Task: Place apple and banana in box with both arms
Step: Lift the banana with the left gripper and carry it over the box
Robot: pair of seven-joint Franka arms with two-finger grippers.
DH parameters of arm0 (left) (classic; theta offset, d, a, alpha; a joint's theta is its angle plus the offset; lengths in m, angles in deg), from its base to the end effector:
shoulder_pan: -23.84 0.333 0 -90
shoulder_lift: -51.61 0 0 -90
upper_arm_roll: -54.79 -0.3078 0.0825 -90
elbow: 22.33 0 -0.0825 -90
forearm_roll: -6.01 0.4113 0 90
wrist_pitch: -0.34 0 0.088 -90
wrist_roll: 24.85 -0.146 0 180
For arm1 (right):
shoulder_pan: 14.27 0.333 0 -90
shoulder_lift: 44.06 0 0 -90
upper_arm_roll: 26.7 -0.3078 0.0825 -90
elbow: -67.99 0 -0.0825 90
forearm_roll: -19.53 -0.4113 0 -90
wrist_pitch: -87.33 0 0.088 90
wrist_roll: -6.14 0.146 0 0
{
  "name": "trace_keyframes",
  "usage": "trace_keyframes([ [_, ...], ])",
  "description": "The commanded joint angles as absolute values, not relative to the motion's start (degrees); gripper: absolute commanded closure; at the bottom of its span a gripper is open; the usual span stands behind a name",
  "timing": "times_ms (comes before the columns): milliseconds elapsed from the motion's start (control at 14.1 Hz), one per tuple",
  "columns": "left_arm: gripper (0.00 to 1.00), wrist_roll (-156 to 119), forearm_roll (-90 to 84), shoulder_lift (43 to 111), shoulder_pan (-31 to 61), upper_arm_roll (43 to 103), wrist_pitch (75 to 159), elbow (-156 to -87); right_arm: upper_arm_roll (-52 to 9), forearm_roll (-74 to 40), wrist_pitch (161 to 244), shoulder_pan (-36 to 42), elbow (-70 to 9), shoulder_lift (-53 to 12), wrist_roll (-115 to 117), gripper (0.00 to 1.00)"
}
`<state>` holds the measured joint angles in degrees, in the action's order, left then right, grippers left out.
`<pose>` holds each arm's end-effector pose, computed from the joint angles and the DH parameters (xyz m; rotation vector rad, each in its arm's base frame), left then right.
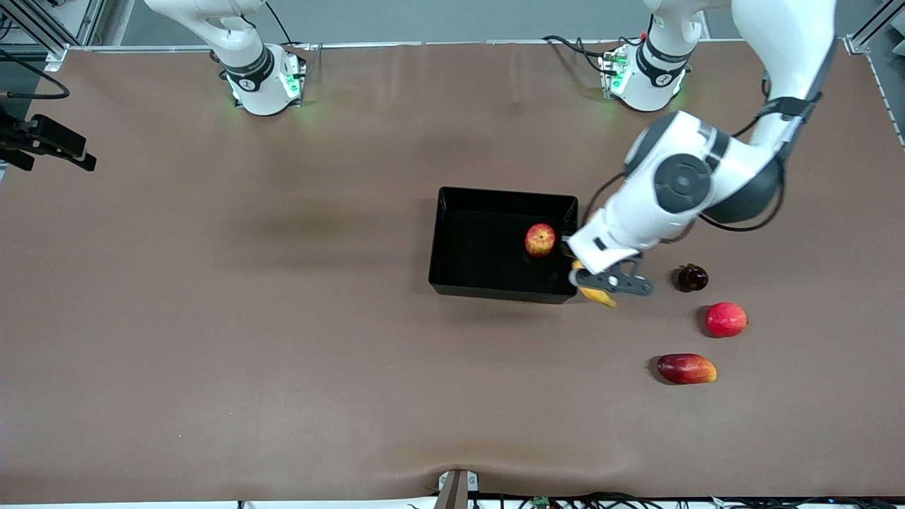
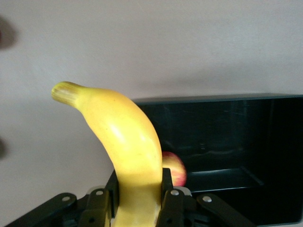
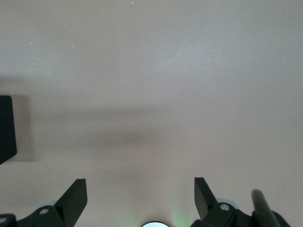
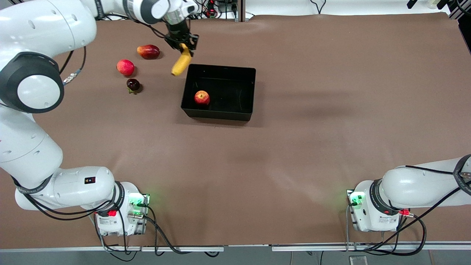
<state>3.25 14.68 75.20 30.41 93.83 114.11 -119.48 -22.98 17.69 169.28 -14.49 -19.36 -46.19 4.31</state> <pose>0.5852 -0.3186 0.3404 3.0464 -0.1552 -0.1251 0.5525 -0.0336 0.6094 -3.1028 0.0514 0.0859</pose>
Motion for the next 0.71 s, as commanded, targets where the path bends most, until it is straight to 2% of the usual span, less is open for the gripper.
trace_keyframes([
  [0,1.0,11.16,14.44,78.48,25.36,94.34,114.25,-115.42,-23.63,19.96,170.12,-14.98,-19.82,-46.88,1.14,0.0],
  [356,1.0,20.48,21.36,87.36,15.24,93.9,116.26,-110.75,-23.45,19.88,169.69,-15.15,-19.9,-46.88,1.13,0.0],
  [640,1.0,26.3,27.89,92.55,11.98,93.82,118.28,-109.96,-23.28,19.26,169.42,-15.59,-19.9,-46.88,1.3,0.0],
])
